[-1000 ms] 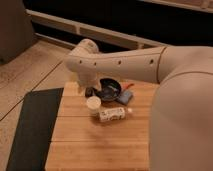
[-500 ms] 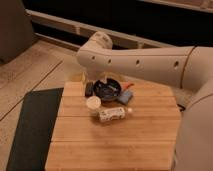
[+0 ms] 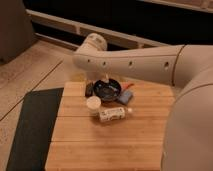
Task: Pick up the ceramic bowl
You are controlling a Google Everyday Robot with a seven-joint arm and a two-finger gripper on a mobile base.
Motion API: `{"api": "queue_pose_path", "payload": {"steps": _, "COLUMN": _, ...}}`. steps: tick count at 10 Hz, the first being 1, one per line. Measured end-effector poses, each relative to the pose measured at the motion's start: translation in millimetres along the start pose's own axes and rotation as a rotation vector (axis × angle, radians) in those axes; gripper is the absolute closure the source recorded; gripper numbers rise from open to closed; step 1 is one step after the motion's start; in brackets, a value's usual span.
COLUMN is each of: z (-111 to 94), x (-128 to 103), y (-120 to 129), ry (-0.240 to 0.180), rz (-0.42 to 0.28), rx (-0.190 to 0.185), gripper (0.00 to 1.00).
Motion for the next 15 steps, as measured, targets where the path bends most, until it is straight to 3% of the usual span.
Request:
{"api": "queue_pose_path", "payload": {"steps": 2, "z": 6, "x": -28, "y": -12, "ry": -0.07, "rz": -0.011, "rx": -0.028, "gripper": 0.35}}
{"api": "queue_pose_path", "payload": {"steps": 5, "z": 15, "x": -58, "y": -41, "ry": -0.153, "rz": 0.007, "rx": -0.125, "gripper": 0.35}}
{"api": "queue_pose_path", "payload": {"steps": 7, "z": 36, "x": -61, "y": -67, "ry": -0.15, "rz": 0.064, "rx": -0.19, "gripper": 0.35}}
{"api": "queue_pose_path", "payload": {"steps": 10, "z": 81, "x": -46, "y": -102, "ry": -0.075, "rz": 0.168, "rx": -0.274, "gripper": 0.35}}
{"api": "queue_pose_path", "payload": {"steps": 11, "z": 106, "x": -33, "y": -104, "ry": -0.006, "rz": 0.187, "rx": -0.296, "gripper": 0.35}}
{"api": "queue_pose_path", "payload": {"steps": 15, "z": 158, "x": -15, "y": -103, "ry": 0.146, "rz": 0.2, "rx": -0.307, "gripper": 0.35}}
